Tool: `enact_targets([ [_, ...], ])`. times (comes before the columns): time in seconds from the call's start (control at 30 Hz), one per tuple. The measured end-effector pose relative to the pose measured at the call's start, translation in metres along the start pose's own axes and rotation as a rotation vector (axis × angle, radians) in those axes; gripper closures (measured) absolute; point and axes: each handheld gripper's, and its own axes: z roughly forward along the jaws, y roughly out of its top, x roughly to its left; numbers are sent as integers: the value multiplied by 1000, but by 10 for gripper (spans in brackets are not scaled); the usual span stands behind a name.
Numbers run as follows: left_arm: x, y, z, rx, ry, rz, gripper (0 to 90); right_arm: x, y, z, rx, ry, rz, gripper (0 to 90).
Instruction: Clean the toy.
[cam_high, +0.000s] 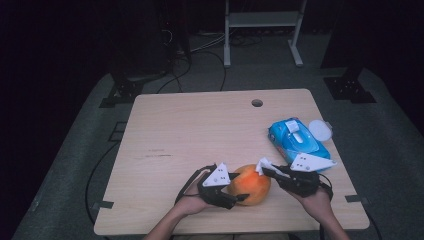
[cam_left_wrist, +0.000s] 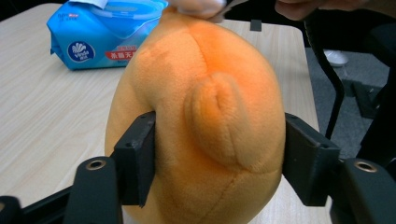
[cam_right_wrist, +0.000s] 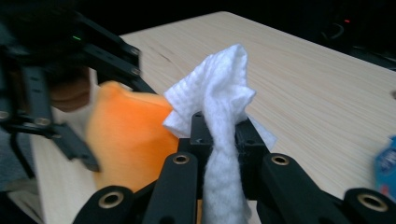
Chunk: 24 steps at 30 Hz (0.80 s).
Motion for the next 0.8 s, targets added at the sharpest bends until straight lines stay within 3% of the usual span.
enact_targets([
  [0.1, 1, 1, 2, -10, 8, -15, 221, -3, -2, -3, 14, -23, -4, 801],
  [0.13, 4, 0, 6, -3, 17, -77, 171, -3, -4, -3, 26, -24, 1, 802],
  [0.17, 6, 0, 9, 5, 11, -93, 146, -2, -3, -3, 28, -15, 2, 802],
  [0.23, 5, -1, 11, -11, 14, -99, 165, 5, 0, -1, 33, 9, -14, 802],
  [0.33, 0, -1, 12, -8, 31, -52, 242, 21, 7, 4, 34, 91, -42, 802],
  [0.43, -8, -1, 14, 5, 29, 16, 281, 34, 12, 9, 42, 126, -80, 803],
  [0.53, -9, -1, 13, 6, 34, 37, 296, 29, 11, 8, 38, 103, -80, 803],
  [0.6, -10, 0, 12, 4, 40, 54, 306, 18, 8, 4, 43, 26, -73, 802],
  [0.67, -10, 2, 11, 6, 48, 62, 329, 8, 4, -1, 46, -4, -51, 802],
  [0.7, -10, 2, 11, 6, 48, 62, 339, 8, 4, -1, 46, -4, -51, 802],
  [0.73, -9, 5, 10, 1, 64, 74, 356, 0, 1, -6, 46, -18, -20, 802],
  [0.8, -9, 8, 9, 7, 74, 93, 365, 1, 1, -6, 41, -13, -13, 802],
])
